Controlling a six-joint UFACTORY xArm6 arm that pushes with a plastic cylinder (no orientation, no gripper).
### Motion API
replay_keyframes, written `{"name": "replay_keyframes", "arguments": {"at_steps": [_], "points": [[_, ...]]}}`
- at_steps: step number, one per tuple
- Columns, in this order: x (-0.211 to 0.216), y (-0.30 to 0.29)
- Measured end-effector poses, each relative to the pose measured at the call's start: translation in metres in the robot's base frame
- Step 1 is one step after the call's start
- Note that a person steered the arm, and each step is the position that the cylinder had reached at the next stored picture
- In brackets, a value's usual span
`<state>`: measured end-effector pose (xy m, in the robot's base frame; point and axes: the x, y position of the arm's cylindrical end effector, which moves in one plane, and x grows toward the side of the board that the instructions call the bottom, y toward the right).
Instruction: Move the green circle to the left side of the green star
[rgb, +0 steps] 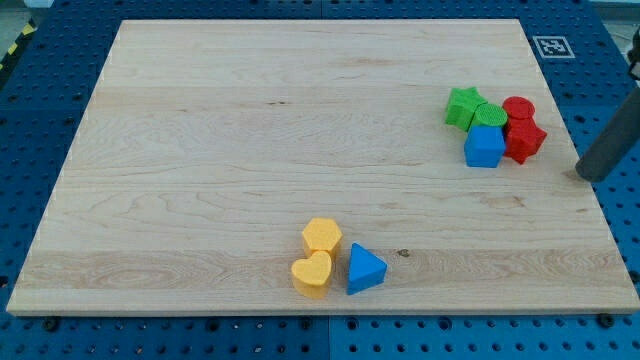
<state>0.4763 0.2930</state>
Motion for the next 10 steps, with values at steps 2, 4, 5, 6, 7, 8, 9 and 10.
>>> {"name": "replay_keyframes", "arguments": {"at_steps": [2, 4, 5, 6, 7, 8, 9, 10], "points": [[-0.011, -0.02], [-0.023, -0.041], [-0.024, -0.057], [-0.038, -0.062], [-0.048, -0.062], [-0.048, -0.057], [-0.06, -0.049], [-0.079, -0.052]]}}
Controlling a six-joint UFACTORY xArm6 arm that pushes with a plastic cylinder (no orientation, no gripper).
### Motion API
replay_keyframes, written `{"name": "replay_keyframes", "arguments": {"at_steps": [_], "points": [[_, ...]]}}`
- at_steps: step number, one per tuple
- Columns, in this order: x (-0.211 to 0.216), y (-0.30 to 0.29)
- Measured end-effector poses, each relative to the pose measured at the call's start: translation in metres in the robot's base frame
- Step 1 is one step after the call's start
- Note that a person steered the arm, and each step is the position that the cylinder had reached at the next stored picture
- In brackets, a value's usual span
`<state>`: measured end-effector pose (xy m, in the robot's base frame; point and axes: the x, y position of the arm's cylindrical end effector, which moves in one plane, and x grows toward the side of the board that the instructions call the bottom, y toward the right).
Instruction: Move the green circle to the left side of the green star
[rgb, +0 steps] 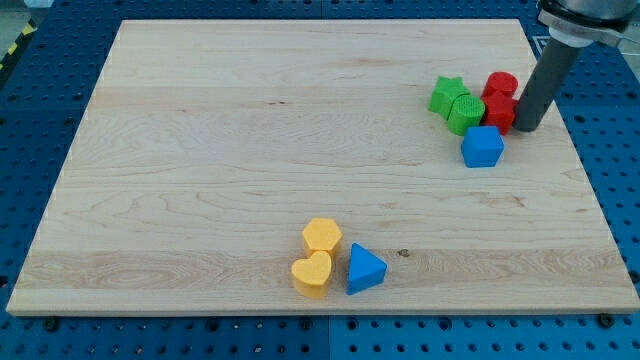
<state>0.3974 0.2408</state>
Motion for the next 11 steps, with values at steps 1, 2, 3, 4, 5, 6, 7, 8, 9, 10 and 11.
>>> {"name": "replay_keyframes", "arguments": {"at_steps": [1, 2, 3, 4, 5, 6, 7, 8, 9, 10, 11], "points": [[0.0, -0.026], [0.0, -0.052], [0.0, -0.079], [0.0, -0.097], [0.015, -0.098], [0.039, -0.108], [0.042, -0.128], [0.038, -0.143], [0.018, -0.147], [0.01, -0.162], [0.01, -0.18]]}}
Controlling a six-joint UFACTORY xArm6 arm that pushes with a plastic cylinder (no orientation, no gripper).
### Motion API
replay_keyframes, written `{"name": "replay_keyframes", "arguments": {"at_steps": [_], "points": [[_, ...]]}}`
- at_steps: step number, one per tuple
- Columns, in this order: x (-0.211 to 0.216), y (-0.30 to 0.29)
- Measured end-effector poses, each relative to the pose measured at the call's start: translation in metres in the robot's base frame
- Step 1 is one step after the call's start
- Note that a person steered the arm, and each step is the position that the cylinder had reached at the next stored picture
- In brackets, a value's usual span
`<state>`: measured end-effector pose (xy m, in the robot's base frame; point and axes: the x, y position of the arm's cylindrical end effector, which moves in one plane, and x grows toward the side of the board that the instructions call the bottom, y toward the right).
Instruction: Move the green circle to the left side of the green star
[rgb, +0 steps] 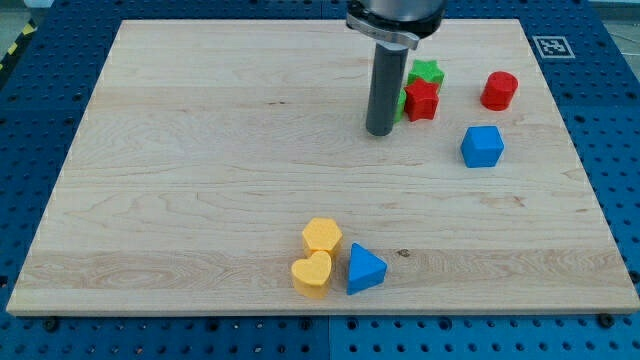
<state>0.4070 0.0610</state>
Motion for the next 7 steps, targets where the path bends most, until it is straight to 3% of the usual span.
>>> {"name": "replay_keyframes", "arguments": {"at_steps": [7], "points": [[-0.008, 0.035]]}}
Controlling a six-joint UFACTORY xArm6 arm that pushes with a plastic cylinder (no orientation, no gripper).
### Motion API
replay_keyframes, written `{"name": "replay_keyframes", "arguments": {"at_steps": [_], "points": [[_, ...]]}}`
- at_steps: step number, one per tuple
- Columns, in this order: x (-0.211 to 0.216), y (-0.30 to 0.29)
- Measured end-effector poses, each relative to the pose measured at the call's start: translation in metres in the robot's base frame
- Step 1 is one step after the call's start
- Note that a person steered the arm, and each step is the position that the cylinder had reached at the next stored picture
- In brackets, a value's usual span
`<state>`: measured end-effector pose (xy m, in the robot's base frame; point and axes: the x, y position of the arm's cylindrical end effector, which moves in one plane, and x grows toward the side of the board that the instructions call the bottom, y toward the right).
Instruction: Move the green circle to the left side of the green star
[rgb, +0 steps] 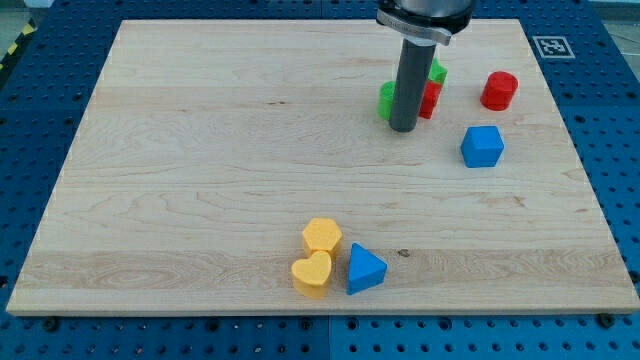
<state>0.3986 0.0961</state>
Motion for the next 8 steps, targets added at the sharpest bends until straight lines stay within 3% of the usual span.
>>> {"name": "replay_keyframes", "arguments": {"at_steps": [6, 8], "points": [[-0.036, -0.021], [0.023, -0.013]]}}
